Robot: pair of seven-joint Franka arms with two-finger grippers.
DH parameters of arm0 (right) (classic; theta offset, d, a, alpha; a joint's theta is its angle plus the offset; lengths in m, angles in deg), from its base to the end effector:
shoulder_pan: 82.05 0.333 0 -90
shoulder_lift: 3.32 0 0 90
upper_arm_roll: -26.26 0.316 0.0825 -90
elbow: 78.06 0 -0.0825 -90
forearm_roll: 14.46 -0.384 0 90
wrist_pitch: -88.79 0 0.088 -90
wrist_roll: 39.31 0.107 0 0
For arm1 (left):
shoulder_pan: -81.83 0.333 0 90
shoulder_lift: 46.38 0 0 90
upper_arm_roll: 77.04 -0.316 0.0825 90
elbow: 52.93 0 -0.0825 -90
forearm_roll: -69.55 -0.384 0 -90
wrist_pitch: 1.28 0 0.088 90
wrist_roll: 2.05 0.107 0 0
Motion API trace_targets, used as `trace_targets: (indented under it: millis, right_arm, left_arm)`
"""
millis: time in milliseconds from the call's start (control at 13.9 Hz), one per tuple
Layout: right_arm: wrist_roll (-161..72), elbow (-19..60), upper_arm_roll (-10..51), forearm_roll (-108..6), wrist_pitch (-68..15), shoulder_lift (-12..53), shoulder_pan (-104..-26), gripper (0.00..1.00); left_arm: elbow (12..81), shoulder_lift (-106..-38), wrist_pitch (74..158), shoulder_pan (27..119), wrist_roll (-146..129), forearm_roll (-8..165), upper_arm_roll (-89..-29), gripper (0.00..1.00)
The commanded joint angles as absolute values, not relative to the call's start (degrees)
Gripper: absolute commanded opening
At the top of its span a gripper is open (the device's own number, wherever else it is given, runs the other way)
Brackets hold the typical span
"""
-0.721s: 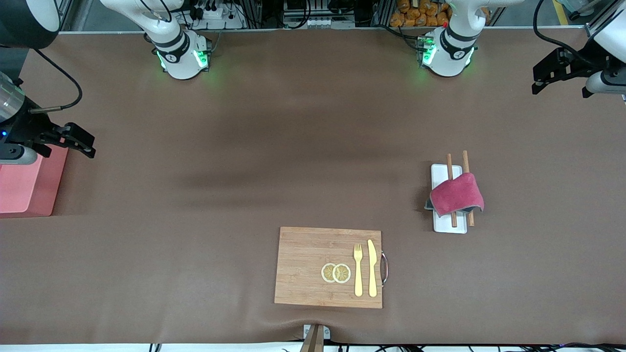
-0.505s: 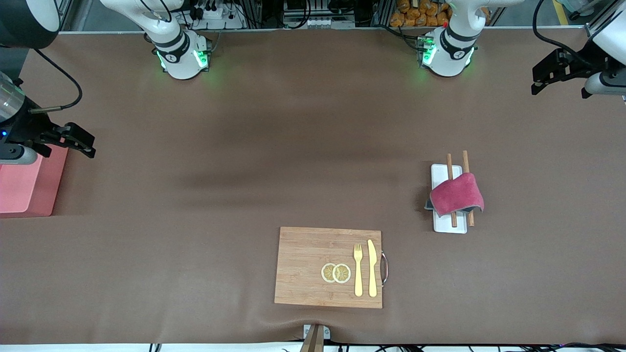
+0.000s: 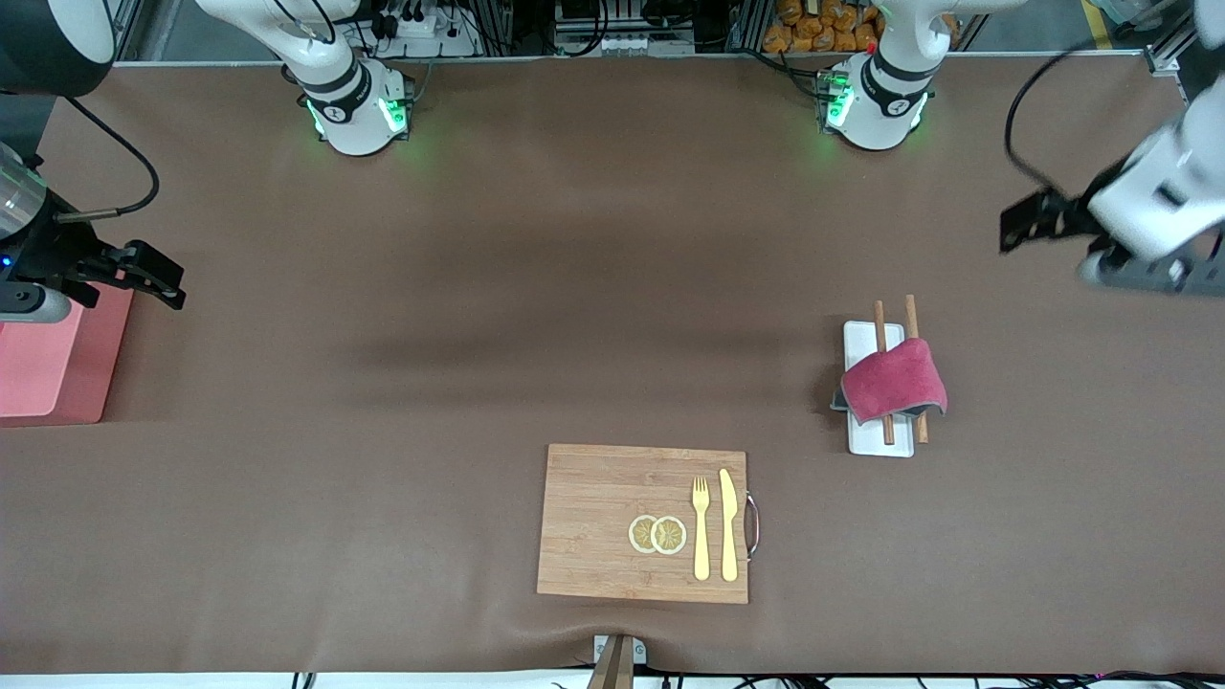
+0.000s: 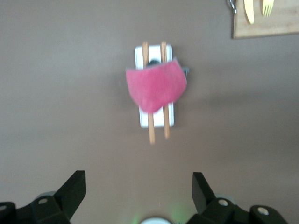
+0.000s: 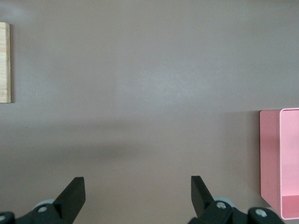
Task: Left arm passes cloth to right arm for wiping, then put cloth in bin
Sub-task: 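Reach the left gripper down to the pink cloth on the tray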
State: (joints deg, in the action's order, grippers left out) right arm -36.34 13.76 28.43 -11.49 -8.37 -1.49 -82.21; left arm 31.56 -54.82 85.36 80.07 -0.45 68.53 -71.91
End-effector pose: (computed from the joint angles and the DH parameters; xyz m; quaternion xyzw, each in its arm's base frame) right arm 0.5752 0.0149 0.6028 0.9992 -0.0060 0.0317 0.0238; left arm 0.5877 -0.0652 0.5805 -0.9958 0.0738 0.0544 0.0048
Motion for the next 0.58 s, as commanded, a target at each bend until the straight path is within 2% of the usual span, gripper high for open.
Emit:
trace_targets:
  millis: [0,505]
  right_arm:
    - [-36.9,13.5,28.4,-12.3,-7.7,-1.7,-82.6,1.00]
    - [-36.4,13.5,28.2,-12.4,-7.7,-1.7,-82.7,1.00]
  left_arm:
    - [29.2,-62.3,90.7,79.3,4.4,68.2,-71.6,1.00]
    - [28.7,-74.8,101.2,76.8,28.2,67.9,-71.2,1.00]
